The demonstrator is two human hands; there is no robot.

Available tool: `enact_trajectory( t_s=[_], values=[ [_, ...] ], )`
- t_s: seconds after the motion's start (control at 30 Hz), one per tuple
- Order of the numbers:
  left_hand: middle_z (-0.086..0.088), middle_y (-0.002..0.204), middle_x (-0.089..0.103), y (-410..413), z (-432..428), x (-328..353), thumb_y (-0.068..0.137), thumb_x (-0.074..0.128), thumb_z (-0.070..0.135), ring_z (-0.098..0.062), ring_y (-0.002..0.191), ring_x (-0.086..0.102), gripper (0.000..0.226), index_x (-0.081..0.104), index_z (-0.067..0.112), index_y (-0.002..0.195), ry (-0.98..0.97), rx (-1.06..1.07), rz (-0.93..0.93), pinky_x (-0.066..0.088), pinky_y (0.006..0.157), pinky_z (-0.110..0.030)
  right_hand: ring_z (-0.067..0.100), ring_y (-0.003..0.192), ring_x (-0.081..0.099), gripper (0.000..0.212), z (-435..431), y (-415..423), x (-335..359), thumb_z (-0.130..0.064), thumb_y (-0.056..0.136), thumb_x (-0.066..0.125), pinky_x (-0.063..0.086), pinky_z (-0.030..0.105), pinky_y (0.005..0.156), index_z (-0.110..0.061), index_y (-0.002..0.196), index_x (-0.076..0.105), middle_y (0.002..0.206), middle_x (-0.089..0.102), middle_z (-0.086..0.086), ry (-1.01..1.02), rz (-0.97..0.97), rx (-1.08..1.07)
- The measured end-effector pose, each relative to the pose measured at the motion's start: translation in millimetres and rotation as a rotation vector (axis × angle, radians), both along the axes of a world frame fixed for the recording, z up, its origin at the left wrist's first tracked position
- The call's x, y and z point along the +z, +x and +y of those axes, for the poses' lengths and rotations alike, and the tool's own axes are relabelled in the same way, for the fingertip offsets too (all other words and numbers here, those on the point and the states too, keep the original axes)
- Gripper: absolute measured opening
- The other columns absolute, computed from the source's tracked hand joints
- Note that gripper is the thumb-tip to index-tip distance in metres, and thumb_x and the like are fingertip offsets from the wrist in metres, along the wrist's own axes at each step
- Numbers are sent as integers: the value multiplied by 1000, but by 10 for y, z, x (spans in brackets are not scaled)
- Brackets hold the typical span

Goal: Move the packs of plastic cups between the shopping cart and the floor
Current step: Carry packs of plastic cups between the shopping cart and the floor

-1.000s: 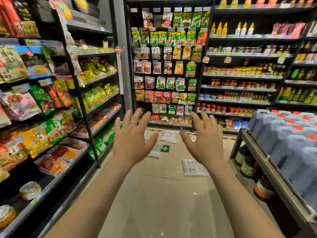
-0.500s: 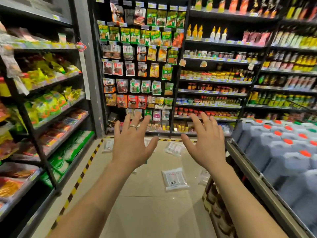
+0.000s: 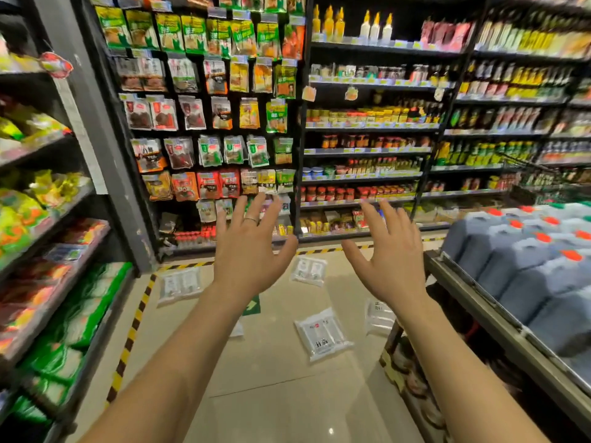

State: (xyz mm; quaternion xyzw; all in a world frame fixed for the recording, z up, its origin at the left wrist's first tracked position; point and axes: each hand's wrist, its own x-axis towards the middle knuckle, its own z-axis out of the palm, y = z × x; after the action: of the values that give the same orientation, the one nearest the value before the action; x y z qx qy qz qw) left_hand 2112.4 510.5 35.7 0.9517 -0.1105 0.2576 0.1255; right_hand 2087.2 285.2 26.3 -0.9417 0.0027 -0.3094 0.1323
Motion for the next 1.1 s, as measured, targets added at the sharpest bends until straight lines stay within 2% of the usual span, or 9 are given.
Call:
enact_trajectory(
  t_s=[0.1, 0.37, 0.53, 0.73, 0.9, 1.1],
  values=[
    [1, 162, 21, 333, -16, -108, 87, 21, 68, -25, 151, 10, 75, 23, 33, 154, 37, -39, 31, 7, 120, -53, 37, 141, 28, 70, 10, 284, -129, -60, 88, 40, 30, 57, 109, -24, 148, 38, 152, 36, 11, 1, -12, -19],
    [1, 162, 20, 1291, -231, -369, 87, 25, 69, -25, 151, 10, 74, 23, 35, 153, 50, -67, 83, 8, 119, -53, 35, 146, 20, 73, -131, 1194, -426, -63, 87, 35, 26, 54, 112, -27, 151, 31, 156, 32, 12, 30, 59, -53],
    [1, 161, 24, 2089, -422, -562, 87, 27, 68, -26, 150, 12, 74, 26, 34, 153, 56, -48, 95, 9, 119, -53, 37, 146, 20, 72, -327, 2062, -638, -59, 89, 41, 23, 55, 114, -25, 151, 32, 156, 32, 12, 38, 86, -31],
    [-1, 161, 26, 3142, -793, -840, 88, 20, 69, -29, 149, 18, 75, 27, 32, 153, 110, -4, 163, 13, 117, -55, 38, 143, 27, 71, -710, 3145, -861, -60, 88, 38, 29, 58, 110, -24, 149, 35, 155, 34, 12, 43, 143, 8],
    [-2, 159, 31, 3871, -1154, -1153, 88, 27, 66, -29, 148, 20, 73, 30, 31, 152, 118, 8, 211, 16, 117, -56, 43, 139, 33, 70, -979, 3851, -1168, -59, 87, 40, 33, 61, 107, -21, 145, 42, 152, 39, 16, 8, 203, 56],
    [-2, 160, 27, 4476, -1347, -1651, 85, 24, 67, -29, 149, 18, 76, 32, 30, 152, 82, 36, 338, 12, 118, -55, 40, 143, 26, 75, -1190, 4496, -1601, -62, 86, 32, 22, 56, 112, -23, 150, 36, 155, 33, 14, 46, 323, 63]
  ],
)
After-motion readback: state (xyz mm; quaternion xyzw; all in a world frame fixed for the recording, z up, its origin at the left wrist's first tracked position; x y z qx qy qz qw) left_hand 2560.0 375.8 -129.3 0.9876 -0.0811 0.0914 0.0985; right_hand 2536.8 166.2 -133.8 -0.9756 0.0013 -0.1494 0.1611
